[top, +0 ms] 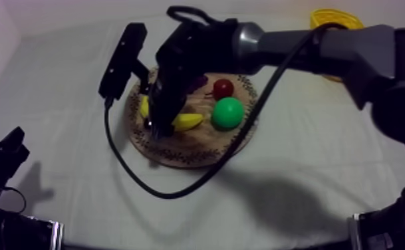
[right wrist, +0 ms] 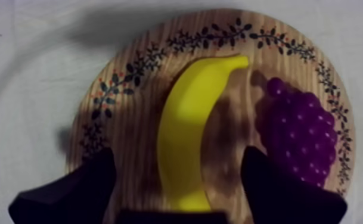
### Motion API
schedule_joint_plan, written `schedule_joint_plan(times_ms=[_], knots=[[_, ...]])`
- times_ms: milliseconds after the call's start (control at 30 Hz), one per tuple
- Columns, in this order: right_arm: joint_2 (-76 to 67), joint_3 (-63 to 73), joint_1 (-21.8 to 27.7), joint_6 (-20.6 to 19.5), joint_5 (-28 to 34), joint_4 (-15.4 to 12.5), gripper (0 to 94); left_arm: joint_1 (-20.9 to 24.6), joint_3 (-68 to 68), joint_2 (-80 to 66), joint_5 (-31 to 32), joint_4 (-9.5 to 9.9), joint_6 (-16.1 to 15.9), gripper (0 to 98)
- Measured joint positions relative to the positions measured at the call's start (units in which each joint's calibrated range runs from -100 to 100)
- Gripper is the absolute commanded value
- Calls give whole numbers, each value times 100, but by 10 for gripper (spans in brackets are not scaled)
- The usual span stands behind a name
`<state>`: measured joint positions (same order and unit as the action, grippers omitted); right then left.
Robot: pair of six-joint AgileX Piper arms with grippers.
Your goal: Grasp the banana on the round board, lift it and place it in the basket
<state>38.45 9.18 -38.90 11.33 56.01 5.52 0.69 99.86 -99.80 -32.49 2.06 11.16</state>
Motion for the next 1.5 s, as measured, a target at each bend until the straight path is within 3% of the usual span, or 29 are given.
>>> schedule_joint_plan(times_ms=[300,967,1233,1500], knots=[[635,349,36,-35,55,7,555,0,0,0,0,0,0,1],[738,301,143,122,-70,-136,91,0,0,0,0,0,0,1],[340,-32,157,-14,-36,-66,62,0,0,0,0,0,0,1],[-470,147,320,51,508,-91,28,0,0,0,0,0,0,1]])
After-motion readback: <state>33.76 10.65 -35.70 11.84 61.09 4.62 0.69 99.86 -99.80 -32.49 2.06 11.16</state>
